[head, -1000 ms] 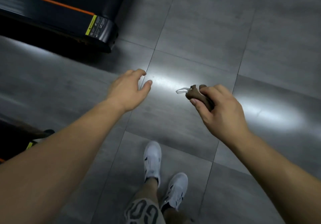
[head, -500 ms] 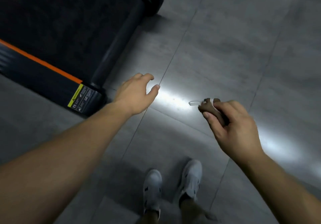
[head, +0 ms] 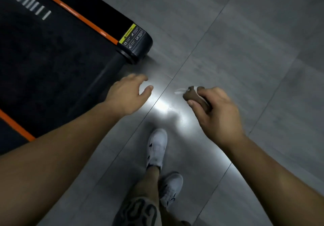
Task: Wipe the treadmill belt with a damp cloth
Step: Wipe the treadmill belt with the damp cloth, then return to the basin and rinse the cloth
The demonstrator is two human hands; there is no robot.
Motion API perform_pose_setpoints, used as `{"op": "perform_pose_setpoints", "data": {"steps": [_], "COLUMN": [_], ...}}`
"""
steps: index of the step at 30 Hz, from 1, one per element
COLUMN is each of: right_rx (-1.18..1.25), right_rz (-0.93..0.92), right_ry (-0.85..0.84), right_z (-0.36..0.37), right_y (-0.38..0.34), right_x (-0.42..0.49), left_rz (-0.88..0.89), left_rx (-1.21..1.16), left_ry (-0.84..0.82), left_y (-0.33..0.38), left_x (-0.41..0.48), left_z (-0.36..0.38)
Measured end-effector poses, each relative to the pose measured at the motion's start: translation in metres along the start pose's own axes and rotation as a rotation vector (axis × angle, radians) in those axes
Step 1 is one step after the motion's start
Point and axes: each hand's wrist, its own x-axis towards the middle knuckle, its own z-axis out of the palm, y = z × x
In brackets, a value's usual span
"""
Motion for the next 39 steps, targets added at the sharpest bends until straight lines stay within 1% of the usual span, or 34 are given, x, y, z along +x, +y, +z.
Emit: {"op": "perform_pose_setpoints", "data": {"steps": [5, 7, 13, 18, 24, 29, 31, 33, 35, 39], "right_rx": [0.025, 0.023, -0.010, 0.026, -0.009, -0.040, -0.030, 0.034, 0.108, 0.120], "right_rz": [-0.070, -0.078, -0.110, -0.162, -0.254, -0.379, -0.467, -0.541, -0.564, -0.580], "right_ry": [-0.022, 0.002, -0.042, -0.073, -0.184, -0.280, -0.272, -0.253, -0.269, -0.285], "right_z": [-0.033, -0.046, -0.079, -0.104, -0.111, -0.089, -0.074, -0.057, -0.038, 0.015], "right_y": [0.038, 0.054, 0.094, 0.119, 0.137, 0.138, 0.129, 0.118, 0.107, 0.088], "right_x": [0.135, 0.190, 0.349, 0.487, 0.664, 0.804, 0.857, 0.910, 0.960, 1.058], "left_rz": [-0.020, -0.031, -0.101, -0.140, -0.303, -0.389, -0.398, -0.427, -0.470, -0.534], "left_rx": [-0.030, -0.059, -0.125, -0.130, -0.217, -0.299, -0.331, -0.359, -0.396, -0.478], "left_ry": [-0.005, -0.003, 0.031, 0.048, 0.066, 0.103, 0.140, 0.156, 0.152, 0.206], "left_y": [0.039, 0.050, 0.084, 0.115, 0.126, 0.105, 0.087, 0.067, 0.045, 0.000], "left_x": [0.118, 0.175, 0.320, 0.436, 0.572, 0.662, 0.693, 0.727, 0.761, 0.832], "left_z": [-0.035, -0.049, -0.103, -0.146, -0.185, -0.224, -0.242, -0.261, -0.281, -0.317]}}
